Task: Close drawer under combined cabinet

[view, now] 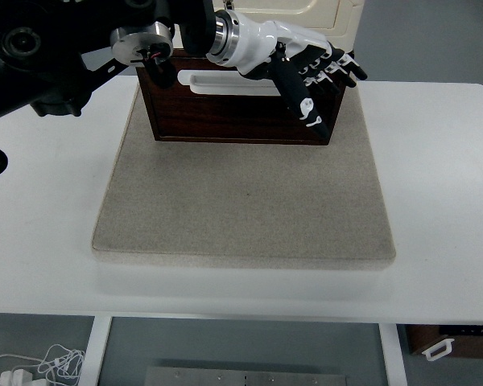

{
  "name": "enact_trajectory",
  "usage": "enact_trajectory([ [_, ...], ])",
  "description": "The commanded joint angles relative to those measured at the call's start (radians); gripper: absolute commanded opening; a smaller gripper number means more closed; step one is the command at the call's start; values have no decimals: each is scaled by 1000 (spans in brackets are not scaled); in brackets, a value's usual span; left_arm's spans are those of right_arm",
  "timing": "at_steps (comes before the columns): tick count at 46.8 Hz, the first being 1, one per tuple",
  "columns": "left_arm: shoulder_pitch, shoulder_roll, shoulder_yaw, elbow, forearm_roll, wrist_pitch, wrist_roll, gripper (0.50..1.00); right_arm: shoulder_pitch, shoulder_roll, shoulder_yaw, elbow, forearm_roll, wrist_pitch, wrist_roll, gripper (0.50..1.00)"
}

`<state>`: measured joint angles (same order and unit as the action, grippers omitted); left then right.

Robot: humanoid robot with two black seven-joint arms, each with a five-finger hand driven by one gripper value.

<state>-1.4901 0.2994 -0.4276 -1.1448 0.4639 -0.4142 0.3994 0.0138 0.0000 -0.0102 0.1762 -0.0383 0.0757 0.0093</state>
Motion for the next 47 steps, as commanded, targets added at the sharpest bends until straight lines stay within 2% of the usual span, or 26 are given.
enact_trajectory([
  [1,27,4,-80,0,1,0,-40,1000,0,0,-1,0,0,-1,0,952],
  [26,33,30,-542,45,1,15,-215,1000,0,0,1,0,0,1,0,952],
  [39,-5,63,-694,181,-1,21,-247,1000,0,0,1,0,0,1,0,952],
  [47,-21,116,-720,243,-13,80,-272,1000,0,0,-1,0,0,1,0,952],
])
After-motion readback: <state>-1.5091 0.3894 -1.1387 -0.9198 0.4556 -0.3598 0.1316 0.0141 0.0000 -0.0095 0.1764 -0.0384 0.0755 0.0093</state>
